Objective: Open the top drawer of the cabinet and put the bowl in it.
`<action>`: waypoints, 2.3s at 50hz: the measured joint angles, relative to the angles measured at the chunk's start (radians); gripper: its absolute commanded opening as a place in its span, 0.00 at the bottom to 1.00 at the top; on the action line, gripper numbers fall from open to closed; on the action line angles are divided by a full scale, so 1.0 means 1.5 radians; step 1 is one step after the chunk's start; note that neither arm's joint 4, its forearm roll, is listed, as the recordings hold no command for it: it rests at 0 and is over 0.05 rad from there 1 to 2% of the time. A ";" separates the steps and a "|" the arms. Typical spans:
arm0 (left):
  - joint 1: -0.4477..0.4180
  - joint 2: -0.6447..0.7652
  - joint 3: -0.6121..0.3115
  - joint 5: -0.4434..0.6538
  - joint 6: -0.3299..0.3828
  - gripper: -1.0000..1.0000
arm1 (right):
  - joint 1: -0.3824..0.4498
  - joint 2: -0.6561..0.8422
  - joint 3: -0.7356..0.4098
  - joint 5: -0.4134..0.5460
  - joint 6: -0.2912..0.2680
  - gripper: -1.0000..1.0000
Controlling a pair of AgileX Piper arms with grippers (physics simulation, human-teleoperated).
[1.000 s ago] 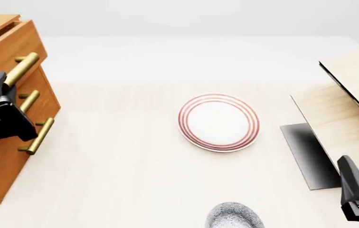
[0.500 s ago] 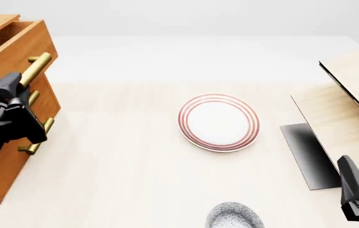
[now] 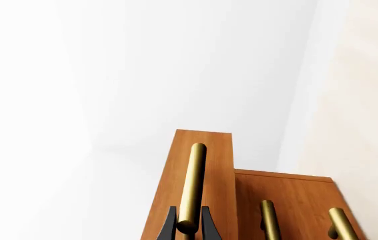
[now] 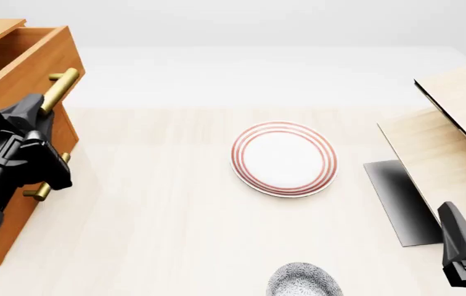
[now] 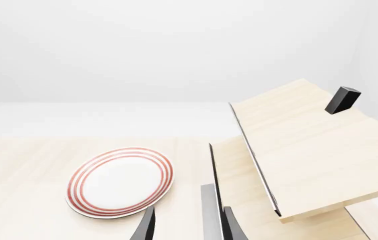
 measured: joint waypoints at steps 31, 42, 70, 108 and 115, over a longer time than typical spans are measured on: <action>-0.061 0.000 0.006 -0.013 0.004 0.00 | 0.000 0.000 0.000 0.000 0.000 1.00; -0.080 0.003 0.008 -0.025 0.009 0.00 | 0.000 0.000 0.000 0.000 0.000 1.00; -0.164 -0.087 0.066 -0.008 0.006 1.00 | 0.000 0.000 0.000 0.000 0.000 1.00; -0.223 -0.209 -0.213 0.538 -0.435 1.00 | 0.000 0.000 0.000 0.000 0.000 1.00; -0.216 -0.200 -0.297 0.639 -0.552 1.00 | 0.000 0.000 0.000 0.000 0.000 1.00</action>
